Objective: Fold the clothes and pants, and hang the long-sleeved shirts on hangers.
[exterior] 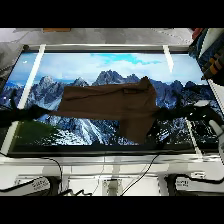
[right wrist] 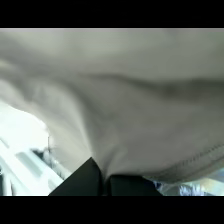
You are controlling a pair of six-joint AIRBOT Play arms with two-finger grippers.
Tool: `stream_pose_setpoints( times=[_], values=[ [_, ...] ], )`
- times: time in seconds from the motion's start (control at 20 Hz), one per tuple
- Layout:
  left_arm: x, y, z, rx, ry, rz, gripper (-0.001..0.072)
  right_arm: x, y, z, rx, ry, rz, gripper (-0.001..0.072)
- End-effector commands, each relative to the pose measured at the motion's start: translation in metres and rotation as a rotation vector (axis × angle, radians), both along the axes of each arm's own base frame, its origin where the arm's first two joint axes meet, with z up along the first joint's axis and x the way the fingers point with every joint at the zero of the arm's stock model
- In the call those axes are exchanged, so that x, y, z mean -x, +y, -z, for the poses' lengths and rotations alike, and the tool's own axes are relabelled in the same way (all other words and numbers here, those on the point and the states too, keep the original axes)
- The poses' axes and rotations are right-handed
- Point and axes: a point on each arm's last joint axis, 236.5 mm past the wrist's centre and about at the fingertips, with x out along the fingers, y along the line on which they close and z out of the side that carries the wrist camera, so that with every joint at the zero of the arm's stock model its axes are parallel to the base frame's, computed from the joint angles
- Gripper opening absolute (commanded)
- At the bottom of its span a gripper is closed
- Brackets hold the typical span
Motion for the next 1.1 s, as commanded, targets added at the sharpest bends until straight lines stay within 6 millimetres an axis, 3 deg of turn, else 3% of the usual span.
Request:
stream_pose_setpoints(
  times=[0.0,0.15,0.35,0.5,0.6,0.75,0.85,0.95,1.05],
  values=[
    [-0.011,0.002,-0.101,-0.131,-0.249,0.003,0.0009,-0.023,-0.005,-0.103,0.071,-0.264,0.011,0.0009],
    [0.006,-0.008,-0.195,-0.288,-0.478,-0.006,0.0009,-0.014,-0.007,-0.206,0.195,-0.544,0.018,0.0009],
    [0.047,-0.034,-0.340,-0.368,-0.901,-0.178,0.0010,0.025,-0.016,-0.337,0.394,-0.878,0.127,0.0009],
    [0.104,-0.027,-0.439,-0.458,-1.213,-0.442,0.0011,0.077,-0.017,-0.430,0.541,-1.149,0.218,0.0009],
    [0.149,-0.025,-0.481,-0.520,-1.363,-0.579,0.0010,0.116,-0.010,-0.473,0.591,-1.286,0.251,0.0009],
    [0.197,-0.041,-0.504,-0.607,-1.478,-0.633,0.0010,0.157,0.004,-0.502,0.583,-1.384,0.289,0.0009],
    [0.206,-0.045,-0.505,-0.659,-1.491,-0.635,0.0010,0.163,0.005,-0.509,0.572,-1.403,0.310,0.0009],
    [0.195,-0.033,-0.494,-0.730,-1.442,-0.634,0.0010,0.149,-0.001,-0.506,0.565,-1.380,0.317,0.0009],
    [0.161,-0.023,-0.467,-0.717,-1.336,-0.575,0.0010,0.117,-0.010,-0.489,0.528,-1.288,0.318,0.0010]
  ],
)
